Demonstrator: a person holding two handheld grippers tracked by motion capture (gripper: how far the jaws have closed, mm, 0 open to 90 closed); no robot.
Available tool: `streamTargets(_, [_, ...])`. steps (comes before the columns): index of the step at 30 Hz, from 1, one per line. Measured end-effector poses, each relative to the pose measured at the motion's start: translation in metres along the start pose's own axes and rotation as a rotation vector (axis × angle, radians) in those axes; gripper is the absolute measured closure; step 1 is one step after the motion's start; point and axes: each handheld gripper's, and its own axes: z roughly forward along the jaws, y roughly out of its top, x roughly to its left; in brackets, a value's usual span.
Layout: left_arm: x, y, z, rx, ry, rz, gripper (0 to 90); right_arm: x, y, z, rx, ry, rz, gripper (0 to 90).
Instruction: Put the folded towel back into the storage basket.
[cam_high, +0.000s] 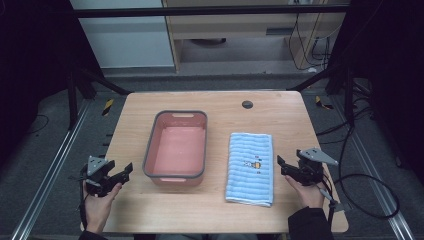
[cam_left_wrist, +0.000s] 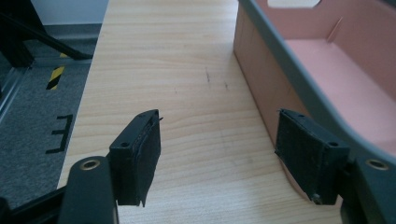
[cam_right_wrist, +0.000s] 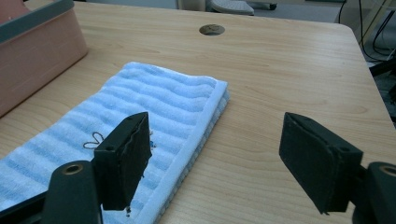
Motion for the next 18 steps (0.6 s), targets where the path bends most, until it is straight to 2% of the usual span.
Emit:
streamTargets(3, [-0.003, 0.004, -0.009, -0.042, -0.002, 0.003, 30.6, 0.001, 0.002, -0.002, 0.003, -0.005, -0.015, 26.6])
streamTargets(12, [-0.007, 0.012, -0.019, -0.094, 0.001, 0.009, 29.2, -0.002, 0.003, -0.009, -0.01, 0.002, -0.008, 29.8])
streamTargets(18, [-0.015, 0.017, -0.024, -0.111, -0.023, 0.009, 30.5, -0.001, 0.006, -0.01, -0.021, 0.012, -0.012, 29.5])
